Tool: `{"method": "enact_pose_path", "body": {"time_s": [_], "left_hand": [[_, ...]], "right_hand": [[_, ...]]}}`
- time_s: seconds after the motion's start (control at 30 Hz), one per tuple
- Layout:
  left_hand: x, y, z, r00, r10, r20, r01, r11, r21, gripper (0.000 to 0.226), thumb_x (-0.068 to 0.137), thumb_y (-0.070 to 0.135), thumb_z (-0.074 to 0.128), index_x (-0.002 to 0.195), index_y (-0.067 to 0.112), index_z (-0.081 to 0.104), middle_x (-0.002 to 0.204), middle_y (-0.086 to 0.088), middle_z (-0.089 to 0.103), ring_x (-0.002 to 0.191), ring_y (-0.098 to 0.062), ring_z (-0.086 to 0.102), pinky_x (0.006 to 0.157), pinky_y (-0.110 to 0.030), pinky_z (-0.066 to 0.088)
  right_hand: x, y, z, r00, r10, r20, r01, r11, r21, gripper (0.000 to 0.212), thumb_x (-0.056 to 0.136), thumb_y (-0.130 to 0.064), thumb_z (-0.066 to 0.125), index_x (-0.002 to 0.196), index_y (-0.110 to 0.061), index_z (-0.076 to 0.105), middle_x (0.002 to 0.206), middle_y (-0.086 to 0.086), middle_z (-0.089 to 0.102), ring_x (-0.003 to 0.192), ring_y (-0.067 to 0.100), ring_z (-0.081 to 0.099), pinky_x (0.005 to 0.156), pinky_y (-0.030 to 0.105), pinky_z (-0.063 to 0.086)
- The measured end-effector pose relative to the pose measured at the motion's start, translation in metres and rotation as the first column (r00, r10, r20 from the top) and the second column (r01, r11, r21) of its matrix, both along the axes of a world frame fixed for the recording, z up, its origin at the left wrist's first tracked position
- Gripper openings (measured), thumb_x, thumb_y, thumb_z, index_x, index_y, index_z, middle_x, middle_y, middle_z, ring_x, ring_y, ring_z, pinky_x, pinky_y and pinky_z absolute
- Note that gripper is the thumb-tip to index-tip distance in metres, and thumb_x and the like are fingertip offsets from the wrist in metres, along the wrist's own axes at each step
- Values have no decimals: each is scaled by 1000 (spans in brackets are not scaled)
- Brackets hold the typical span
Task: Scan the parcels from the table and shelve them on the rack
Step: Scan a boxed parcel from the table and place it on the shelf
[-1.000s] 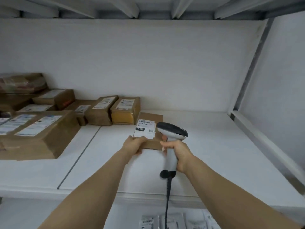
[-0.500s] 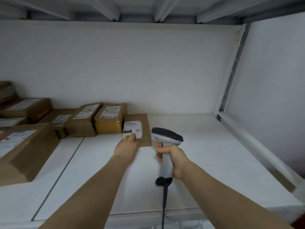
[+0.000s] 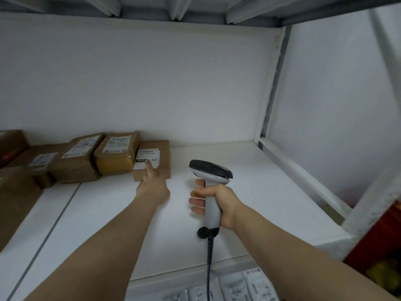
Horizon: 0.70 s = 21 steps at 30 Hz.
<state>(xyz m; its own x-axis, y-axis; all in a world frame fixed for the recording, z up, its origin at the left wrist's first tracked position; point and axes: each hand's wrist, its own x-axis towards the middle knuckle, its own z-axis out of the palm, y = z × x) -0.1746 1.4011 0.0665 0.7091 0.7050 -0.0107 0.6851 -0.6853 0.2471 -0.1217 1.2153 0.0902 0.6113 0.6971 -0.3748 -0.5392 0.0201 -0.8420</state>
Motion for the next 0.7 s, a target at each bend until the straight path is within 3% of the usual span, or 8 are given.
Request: {"method": "enact_pose_path", "body": {"time_s": [0.07, 0.17, 0.37, 0.53, 0.7], "left_hand": [[3, -21, 5, 999, -36, 33, 35, 999, 19, 63, 90, 7, 46, 147, 10, 20, 155, -16, -3, 135, -34, 29, 102, -42, 38], [12, -54, 10, 983, -181, -9, 182, 981, 63, 47, 93, 11, 43, 140, 10, 39, 152, -14, 17, 133, -31, 34, 99, -40, 41], [29, -152, 23, 893, -449, -19, 448, 885, 126, 42, 94, 24, 45, 136, 24, 50, 137, 1, 50, 122, -21, 50, 94, -33, 44], [43, -276, 33, 747, -663, -53, 665, 742, 92, 26, 87, 31, 52, 105, 25, 69, 109, 9, 66, 97, -15, 59, 77, -27, 47], [53, -417, 30, 574, -817, -49, 818, 571, 65, 23, 84, 34, 53, 88, 18, 70, 89, 2, 69, 83, -18, 62, 70, -29, 50]], "right_hand": [[0, -17, 4, 1000, -2, 31, 2, 1000, 0, 23, 83, -4, 66, 105, -12, 68, 90, 12, 71, 77, 26, 72, 66, 34, 57], [1, -52, 9, 998, -40, 54, 39, 999, 21, 23, 84, -4, 65, 106, -11, 65, 85, 14, 71, 71, 25, 70, 67, 33, 56], [0, -160, 18, 982, -149, 119, 149, 989, 14, 24, 83, -2, 64, 106, -9, 63, 82, 16, 70, 59, 21, 64, 59, 29, 52], [-15, -287, 19, 950, -270, 159, 277, 960, -27, 21, 85, -2, 63, 106, -8, 60, 72, 15, 68, 49, 17, 55, 49, 25, 47], [-40, -426, 19, 869, -432, 241, 473, 869, -146, 16, 85, 2, 62, 99, -5, 62, 61, 11, 64, 44, 15, 52, 44, 22, 45]]}}
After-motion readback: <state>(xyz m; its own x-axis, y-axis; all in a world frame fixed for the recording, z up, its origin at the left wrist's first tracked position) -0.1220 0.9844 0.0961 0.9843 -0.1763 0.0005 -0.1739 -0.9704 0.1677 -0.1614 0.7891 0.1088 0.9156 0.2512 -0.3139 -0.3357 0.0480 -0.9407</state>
